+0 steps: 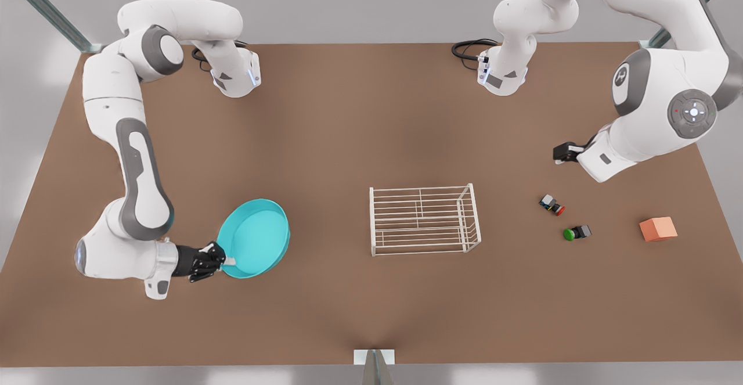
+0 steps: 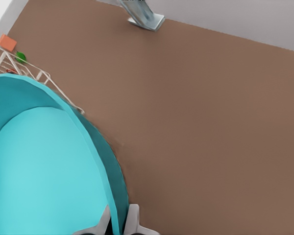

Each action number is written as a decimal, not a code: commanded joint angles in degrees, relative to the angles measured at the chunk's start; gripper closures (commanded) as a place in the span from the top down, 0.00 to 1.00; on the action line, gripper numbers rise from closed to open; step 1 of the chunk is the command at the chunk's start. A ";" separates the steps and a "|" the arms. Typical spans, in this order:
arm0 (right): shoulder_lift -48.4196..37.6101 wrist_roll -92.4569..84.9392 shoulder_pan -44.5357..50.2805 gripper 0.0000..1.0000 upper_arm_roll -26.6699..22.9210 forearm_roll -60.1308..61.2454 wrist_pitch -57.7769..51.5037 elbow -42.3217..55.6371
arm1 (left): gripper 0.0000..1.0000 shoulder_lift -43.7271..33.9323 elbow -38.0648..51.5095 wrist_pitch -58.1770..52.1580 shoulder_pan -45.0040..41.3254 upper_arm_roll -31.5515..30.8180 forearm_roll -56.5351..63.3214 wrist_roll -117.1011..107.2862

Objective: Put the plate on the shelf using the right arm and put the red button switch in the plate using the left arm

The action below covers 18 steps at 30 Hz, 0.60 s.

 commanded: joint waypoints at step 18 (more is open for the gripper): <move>6.54 76.07 36.34 0.21 -3.69 -0.70 29.67 10.13 | 1.00 9.48 -20.42 35.76 2.78 6.38 1.92 -29.42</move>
